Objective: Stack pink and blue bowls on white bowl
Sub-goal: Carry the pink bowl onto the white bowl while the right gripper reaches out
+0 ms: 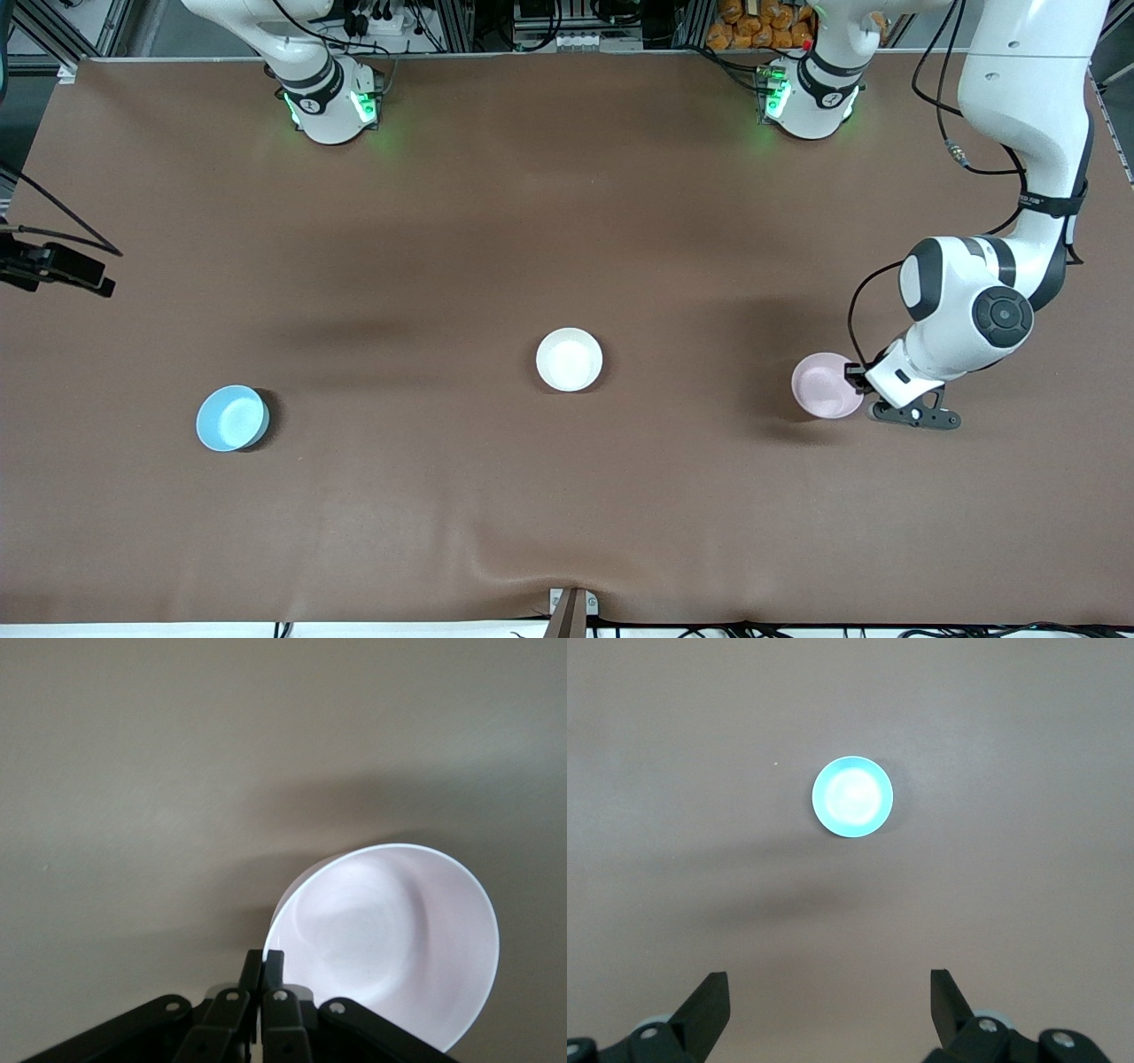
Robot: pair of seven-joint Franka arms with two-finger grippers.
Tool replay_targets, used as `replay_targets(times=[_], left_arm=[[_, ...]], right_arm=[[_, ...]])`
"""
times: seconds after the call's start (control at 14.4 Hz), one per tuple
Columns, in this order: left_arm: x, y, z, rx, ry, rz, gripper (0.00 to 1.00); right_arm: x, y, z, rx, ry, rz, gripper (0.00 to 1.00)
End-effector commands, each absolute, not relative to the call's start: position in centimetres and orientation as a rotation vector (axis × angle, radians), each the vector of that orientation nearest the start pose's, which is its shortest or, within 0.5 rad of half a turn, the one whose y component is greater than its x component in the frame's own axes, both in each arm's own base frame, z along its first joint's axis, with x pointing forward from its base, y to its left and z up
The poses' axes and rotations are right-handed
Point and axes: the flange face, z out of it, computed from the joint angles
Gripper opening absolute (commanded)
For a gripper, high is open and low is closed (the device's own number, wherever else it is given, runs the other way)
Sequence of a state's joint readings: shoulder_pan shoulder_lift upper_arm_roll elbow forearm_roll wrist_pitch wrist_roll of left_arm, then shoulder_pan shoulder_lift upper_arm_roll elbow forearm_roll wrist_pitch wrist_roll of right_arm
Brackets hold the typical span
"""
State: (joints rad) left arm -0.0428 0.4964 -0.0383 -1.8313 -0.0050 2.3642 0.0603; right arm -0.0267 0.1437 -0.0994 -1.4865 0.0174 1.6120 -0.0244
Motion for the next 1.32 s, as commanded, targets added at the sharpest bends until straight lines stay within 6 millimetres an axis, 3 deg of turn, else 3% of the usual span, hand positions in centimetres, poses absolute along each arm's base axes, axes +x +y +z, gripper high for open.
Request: replay_targets(times=[0.0,0.28,0.55,0.69,0.83,0.97,1.04,1.11,1.25], left_arm=[[66.8,-10.9,30.4,-3.207,0.083,-0.06,0.0],[66.5,-22.1,32.2,-3.226,-0.145,-0.071,0.0],[63.8,-31.1,32.5,-3.278,-0.261,-0.032,0.0],[62.6,-34.7,32.2,-3.328,-0.308,0.025,0.0],[61.3,-39.0,31.6,-3.345,-0.303,0.046,0.0],[60.1,-41.7,29.8,-3.345,-0.266,0.059,0.0],[59.5,-42.9,29.3,-3.352,-0.237,0.037,0.0],[59.2,-43.4,28.8,-3.356,-0.225,0.03,0.0],[58.8,-43.9,28.0,-3.351,-0.209,0.043,0.0]], right_arm=[[60.4,-7.6,58.0,-3.133,0.161,0.018,1.0],[62.7,-8.8,55.2,-3.144,0.19,-0.039,1.0],[63.6,-8.9,53.3,-3.151,0.191,-0.029,1.0],[64.7,-9.1,50.0,-3.192,0.166,0.055,1.0],[64.9,-9.4,49.9,-3.197,0.171,0.041,1.0],[66.1,-8.2,48.3,-3.212,0.132,-0.002,1.0],[66.8,-7.9,46.6,-3.251,0.104,0.019,1.0],[67.5,-7.5,44.6,-3.308,0.043,0.05,1.0],[67.9,-7.5,42.7,-3.349,0.005,0.073,1.0]])
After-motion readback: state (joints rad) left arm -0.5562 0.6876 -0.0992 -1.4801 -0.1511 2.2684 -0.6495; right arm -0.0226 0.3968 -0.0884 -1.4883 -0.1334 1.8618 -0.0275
